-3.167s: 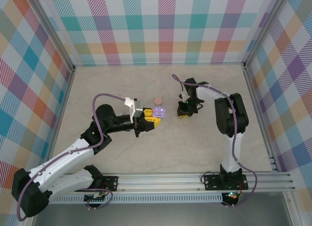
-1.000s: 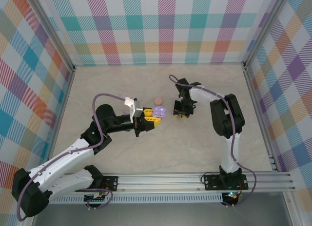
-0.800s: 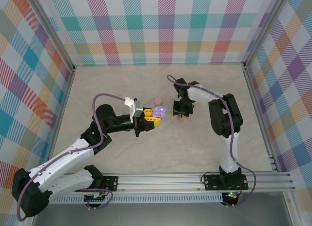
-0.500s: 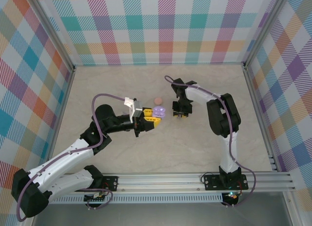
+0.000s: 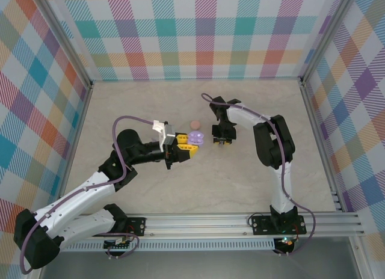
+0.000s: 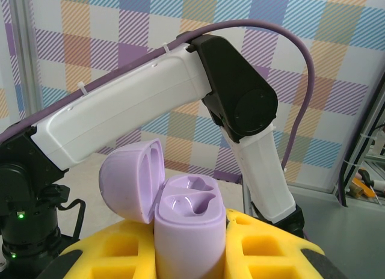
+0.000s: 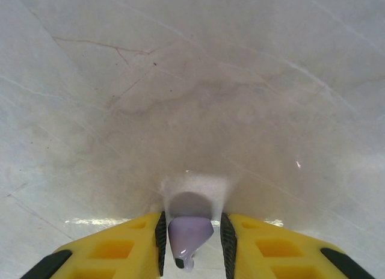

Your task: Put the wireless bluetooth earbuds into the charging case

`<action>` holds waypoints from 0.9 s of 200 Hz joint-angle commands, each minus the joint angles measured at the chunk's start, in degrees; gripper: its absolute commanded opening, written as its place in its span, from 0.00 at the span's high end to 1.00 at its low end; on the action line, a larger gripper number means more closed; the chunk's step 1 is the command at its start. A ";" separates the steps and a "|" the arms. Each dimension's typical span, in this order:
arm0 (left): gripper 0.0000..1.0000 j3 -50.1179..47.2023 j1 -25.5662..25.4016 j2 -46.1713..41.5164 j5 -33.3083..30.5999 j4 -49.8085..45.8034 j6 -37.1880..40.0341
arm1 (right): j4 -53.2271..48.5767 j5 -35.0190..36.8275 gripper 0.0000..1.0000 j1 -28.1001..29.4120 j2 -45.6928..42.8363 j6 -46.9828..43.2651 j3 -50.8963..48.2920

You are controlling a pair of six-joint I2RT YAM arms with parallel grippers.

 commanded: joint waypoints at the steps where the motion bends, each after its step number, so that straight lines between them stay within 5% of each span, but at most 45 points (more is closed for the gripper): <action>1: 1.00 -0.30 -1.11 -1.09 -0.11 0.23 0.48 | 3.93 1.45 0.68 0.36 3.40 -0.78 1.18; 103: 1.00 -0.51 -1.10 -1.27 0.00 0.21 0.30 | 4.00 1.67 0.79 0.40 4.74 -0.94 2.27; 180: 1.00 -0.82 -1.11 -1.01 -2.72 -2.66 1.14 | 13.26 -0.16 0.83 0.27 -5.93 -2.33 -8.13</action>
